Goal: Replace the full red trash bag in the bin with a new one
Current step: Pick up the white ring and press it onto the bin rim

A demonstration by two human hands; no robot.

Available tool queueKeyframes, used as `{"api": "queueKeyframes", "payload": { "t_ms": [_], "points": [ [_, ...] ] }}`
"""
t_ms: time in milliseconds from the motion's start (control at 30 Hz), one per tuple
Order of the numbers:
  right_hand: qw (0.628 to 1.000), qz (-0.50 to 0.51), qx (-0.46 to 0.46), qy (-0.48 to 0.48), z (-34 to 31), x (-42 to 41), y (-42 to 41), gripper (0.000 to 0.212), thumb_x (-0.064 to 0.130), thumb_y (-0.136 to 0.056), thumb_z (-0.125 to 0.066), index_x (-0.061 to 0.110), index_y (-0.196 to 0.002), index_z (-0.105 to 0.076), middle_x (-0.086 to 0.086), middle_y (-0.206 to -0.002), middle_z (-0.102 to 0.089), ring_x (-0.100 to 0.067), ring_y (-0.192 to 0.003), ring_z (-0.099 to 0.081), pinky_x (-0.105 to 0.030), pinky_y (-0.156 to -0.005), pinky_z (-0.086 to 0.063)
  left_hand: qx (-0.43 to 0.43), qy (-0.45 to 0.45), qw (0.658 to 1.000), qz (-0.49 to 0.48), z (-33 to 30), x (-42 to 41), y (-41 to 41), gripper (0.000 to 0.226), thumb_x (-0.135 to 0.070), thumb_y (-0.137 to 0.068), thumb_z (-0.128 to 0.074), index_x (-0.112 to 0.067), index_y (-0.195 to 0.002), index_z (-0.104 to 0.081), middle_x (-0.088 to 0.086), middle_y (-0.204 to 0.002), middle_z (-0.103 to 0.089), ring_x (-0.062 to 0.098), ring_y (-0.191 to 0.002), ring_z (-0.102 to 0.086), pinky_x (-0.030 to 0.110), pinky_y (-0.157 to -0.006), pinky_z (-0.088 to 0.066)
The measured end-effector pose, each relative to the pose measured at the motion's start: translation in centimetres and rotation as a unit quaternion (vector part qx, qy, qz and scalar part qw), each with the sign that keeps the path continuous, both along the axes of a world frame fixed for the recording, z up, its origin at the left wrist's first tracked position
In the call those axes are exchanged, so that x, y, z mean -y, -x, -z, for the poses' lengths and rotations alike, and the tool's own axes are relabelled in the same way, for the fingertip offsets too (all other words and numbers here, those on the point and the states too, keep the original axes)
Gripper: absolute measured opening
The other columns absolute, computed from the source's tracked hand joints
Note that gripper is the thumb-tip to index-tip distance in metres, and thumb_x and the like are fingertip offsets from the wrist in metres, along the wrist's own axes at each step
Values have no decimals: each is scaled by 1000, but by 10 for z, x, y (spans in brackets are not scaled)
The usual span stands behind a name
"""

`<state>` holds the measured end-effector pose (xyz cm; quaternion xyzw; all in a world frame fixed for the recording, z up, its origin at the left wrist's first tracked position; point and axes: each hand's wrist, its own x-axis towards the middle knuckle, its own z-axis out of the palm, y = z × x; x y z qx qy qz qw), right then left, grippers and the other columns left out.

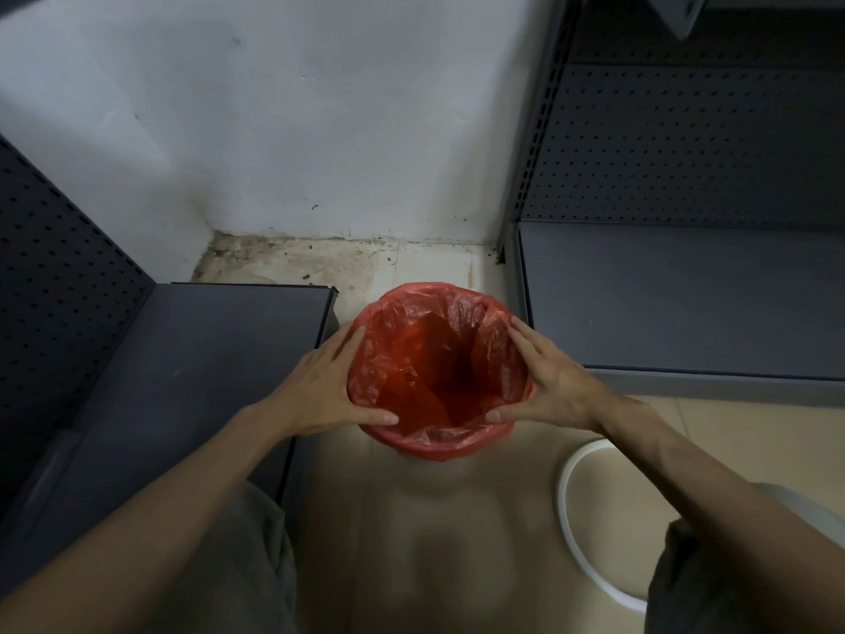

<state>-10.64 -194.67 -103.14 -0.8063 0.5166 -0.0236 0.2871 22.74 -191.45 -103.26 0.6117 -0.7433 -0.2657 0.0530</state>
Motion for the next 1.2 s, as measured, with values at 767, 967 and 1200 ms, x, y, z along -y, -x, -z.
{"api": "queueKeyframes", "payload": {
  "t_ms": [767, 967, 1200],
  "points": [
    [828, 505, -131, 203, 132, -165, 170, 40, 45, -88, -61, 5, -94, -59, -14, -87, -64, -38, -76, -62, -42, -66, -48, -53, 167, 964, 202, 102, -29, 304, 64, -59, -88, -33, -11, -123, -56, 10, -107, -63, 31, -103, -57, 43, -80, -51],
    [809, 538, -206, 118, 194, -204, 198, 36, 42, -92, -55, 6, -94, -54, -14, -88, -62, -38, -80, -61, -42, -68, -44, 69, 102, 975, 184, 186, -36, 321, 42, -52, -94, -47, -16, -116, -51, 8, -106, -68, 29, -105, -61, 42, -78, -51],
    [784, 571, -242, 42, 243, -211, 206, 33, 41, -97, -42, 9, -105, -42, -13, -102, -62, -35, -91, -63, -40, -76, -43, 121, 118, 973, 157, 232, -31, 336, 37, -45, -98, -44, -17, -123, -43, 9, -110, -68, 31, -100, -67, 38, -78, -47]
  ]
}}
